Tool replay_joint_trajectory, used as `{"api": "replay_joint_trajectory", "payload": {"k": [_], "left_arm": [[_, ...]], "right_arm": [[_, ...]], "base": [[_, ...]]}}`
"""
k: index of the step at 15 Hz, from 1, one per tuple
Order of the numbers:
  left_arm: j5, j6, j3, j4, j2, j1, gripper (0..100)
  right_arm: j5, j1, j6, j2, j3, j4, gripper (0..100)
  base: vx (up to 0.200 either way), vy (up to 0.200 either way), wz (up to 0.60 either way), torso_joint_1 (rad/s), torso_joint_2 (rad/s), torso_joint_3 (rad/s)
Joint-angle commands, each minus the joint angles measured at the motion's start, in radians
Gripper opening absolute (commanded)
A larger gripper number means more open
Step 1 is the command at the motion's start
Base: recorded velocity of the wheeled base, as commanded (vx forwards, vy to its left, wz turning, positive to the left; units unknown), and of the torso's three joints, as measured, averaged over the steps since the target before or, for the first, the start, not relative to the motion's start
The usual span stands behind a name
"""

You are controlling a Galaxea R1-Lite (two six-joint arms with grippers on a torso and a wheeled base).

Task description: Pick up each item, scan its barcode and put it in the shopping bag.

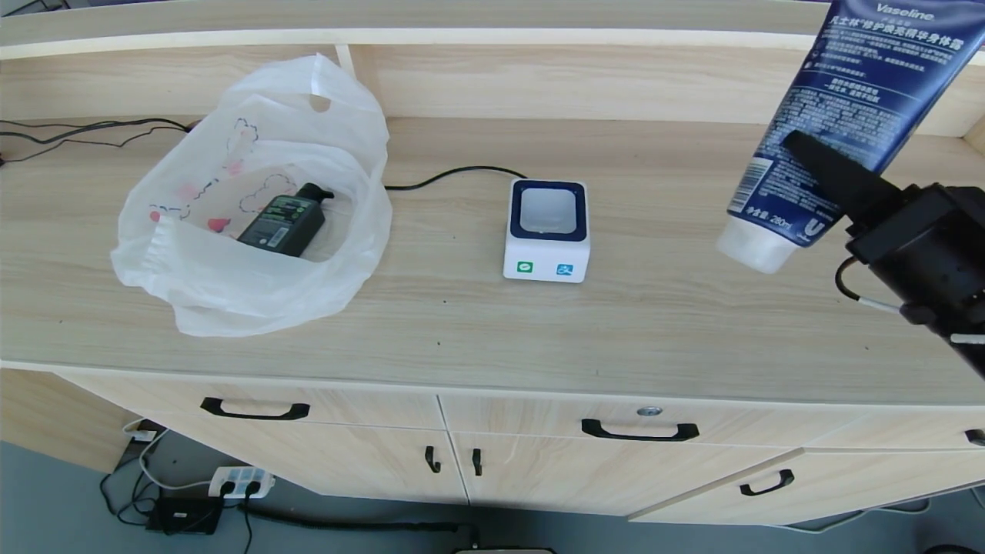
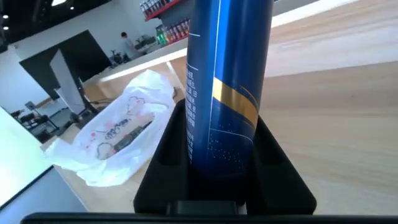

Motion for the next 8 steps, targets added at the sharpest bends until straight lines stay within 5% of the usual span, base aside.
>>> {"api": "replay_joint_trajectory", "payload": {"k": [1, 8], "left_arm": [[0.0, 0.0, 0.0, 0.0, 0.0, 0.001, 100], [0.0, 0.0, 0.0, 0.0, 0.0, 0.001, 100]], "right_arm": [[-0.001, 0.109, 0.067, -0.103, 0.102, -0.001, 0], [0.001, 0.275, 0.274, -0.156, 0.08, -0.001, 0]], "base": [[0.0, 0.0, 0.0, 0.0, 0.0, 0.0], [0.0, 0.0, 0.0, 0.0, 0.0, 0.0]]}}
